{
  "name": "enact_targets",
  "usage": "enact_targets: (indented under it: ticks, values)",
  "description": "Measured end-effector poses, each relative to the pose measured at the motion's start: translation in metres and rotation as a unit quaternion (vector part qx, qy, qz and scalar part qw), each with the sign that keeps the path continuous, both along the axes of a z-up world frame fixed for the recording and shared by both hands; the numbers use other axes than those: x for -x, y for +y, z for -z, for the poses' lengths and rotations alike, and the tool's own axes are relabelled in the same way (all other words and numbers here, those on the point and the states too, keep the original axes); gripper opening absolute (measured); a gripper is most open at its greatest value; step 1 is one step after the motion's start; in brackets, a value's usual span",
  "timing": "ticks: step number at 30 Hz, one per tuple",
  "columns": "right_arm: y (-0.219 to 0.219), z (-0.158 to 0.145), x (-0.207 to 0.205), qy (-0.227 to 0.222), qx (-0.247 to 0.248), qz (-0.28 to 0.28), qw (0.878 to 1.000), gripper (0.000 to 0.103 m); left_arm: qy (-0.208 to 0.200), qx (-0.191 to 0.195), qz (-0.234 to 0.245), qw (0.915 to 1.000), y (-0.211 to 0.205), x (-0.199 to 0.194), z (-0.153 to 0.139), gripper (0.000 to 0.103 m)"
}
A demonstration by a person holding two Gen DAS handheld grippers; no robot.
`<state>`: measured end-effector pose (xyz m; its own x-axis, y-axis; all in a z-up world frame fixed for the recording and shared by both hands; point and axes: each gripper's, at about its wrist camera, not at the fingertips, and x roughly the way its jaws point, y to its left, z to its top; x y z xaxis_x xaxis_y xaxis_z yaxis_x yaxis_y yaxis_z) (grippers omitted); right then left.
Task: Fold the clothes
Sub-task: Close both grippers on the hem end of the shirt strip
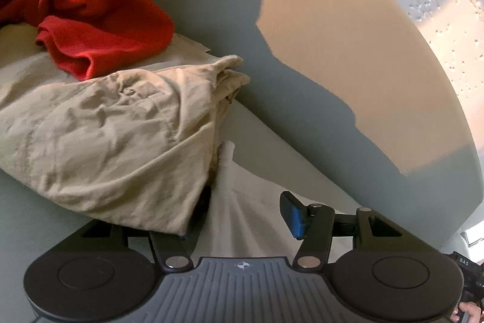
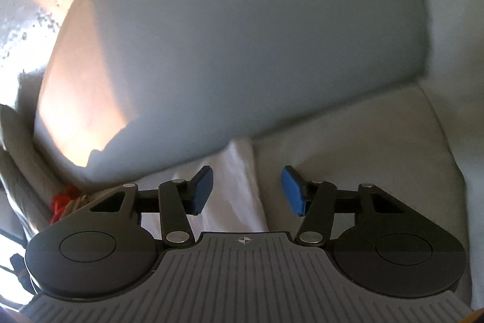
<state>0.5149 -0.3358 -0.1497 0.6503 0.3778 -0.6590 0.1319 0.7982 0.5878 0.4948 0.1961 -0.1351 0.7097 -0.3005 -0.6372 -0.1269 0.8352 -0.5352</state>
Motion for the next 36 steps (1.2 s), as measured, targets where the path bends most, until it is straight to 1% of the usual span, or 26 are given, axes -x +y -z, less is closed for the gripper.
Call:
enact_targets:
  ticks: [1,2,4,5,6,7,8,10,14,16,18,20,21,23,24,25,26,28,31,33,34,35,36]
  values:
    - [0.004,0.000,-0.006,-0.004,0.004,-0.007,1.000,0.055,-0.002,-0.002,0.001,1.0000,-0.001,0.000,0.000,0.053]
    - [0.009,0.003,-0.013,-0.003,0.008,-0.017,1.000,0.046,-0.004,-0.008,0.006,0.9999,-0.003,-0.001,0.000,0.053]
    - [0.019,0.008,-0.024,-0.005,0.026,-0.033,0.999,0.039,-0.007,-0.016,0.011,0.9998,-0.003,-0.002,0.001,0.047]
    - [0.024,0.010,-0.028,-0.010,0.044,-0.036,0.998,0.032,-0.008,-0.014,0.010,0.9998,-0.001,-0.002,0.002,0.046]
    - [0.026,0.012,-0.030,-0.008,0.052,-0.034,0.998,0.029,-0.008,-0.005,0.006,0.9999,0.003,-0.002,0.003,0.044]
    - [0.028,0.013,-0.033,-0.007,0.060,-0.033,0.998,0.015,-0.007,0.005,0.002,1.0000,0.007,-0.002,0.004,0.042]
    - [0.028,0.013,-0.032,-0.007,0.065,-0.028,0.997,0.008,-0.006,0.016,-0.003,0.9998,0.010,-0.002,0.005,0.042]
    - [0.028,0.012,-0.028,-0.013,0.072,-0.017,0.997,0.007,-0.005,0.031,-0.009,0.9995,0.014,-0.001,0.006,0.042]
    - [0.027,0.006,-0.016,-0.025,0.079,0.001,0.997,0.006,-0.006,0.043,-0.015,0.9989,0.020,0.000,0.007,0.041]
    - [0.024,0.005,-0.013,-0.024,0.081,0.014,0.996,0.004,-0.006,0.052,-0.020,0.9984,0.024,0.001,0.007,0.034]
    - [0.017,0.005,-0.011,-0.019,0.079,0.042,0.996,0.001,-0.004,0.061,-0.026,0.9978,0.029,0.003,0.008,0.029]
    - [0.009,0.008,-0.011,-0.005,0.079,0.060,0.995,0.000,0.000,0.070,-0.032,0.9971,0.033,0.005,0.011,0.027]
    - [0.007,0.012,-0.011,0.000,0.059,0.049,0.997,0.000,0.001,0.072,-0.034,0.9968,0.035,0.006,0.012,0.027]
    - [0.001,0.020,-0.013,0.009,0.019,0.026,0.999,0.002,0.003,0.078,-0.035,0.9964,0.037,0.006,0.013,0.032]
    - [-0.002,0.023,-0.013,0.014,-0.007,0.027,1.000,0.003,0.003,0.080,-0.036,0.9961,0.038,0.006,0.013,0.032]
    - [-0.006,0.025,-0.013,0.018,-0.033,0.027,0.999,0.012,0.003,0.082,-0.036,0.9959,0.039,0.007,0.013,0.032]
    - [-0.009,0.027,-0.014,0.022,-0.058,0.027,0.998,0.017,0.003,0.084,-0.036,0.9958,0.039,0.007,0.014,0.032]
    - [-0.014,0.029,-0.013,0.017,-0.075,0.046,0.996,0.025,0.003,0.086,-0.035,0.9957,0.041,0.007,0.015,0.033]
    - [-0.015,0.034,-0.016,0.014,-0.080,0.041,0.996,0.026,0.002,0.086,-0.030,0.9959,0.044,0.008,0.016,0.034]
    - [-0.015,0.034,-0.018,0.009,-0.089,0.039,0.995,0.036,0.003,0.087,-0.028,0.9958,0.047,0.009,0.016,0.034]
    - [-0.016,0.034,-0.017,0.001,-0.104,0.038,0.994,0.050,0.003,0.088,-0.027,0.9957,0.048,0.009,0.017,0.034]
    - [-0.016,0.034,-0.016,-0.007,-0.119,0.036,0.992,0.060,0.004,0.089,-0.026,0.9956,0.049,0.009,0.017,0.034]
    - [-0.017,0.034,-0.014,-0.015,-0.131,0.038,0.991,0.062,0.005,0.091,-0.025,0.9955,0.050,0.010,0.017,0.035]
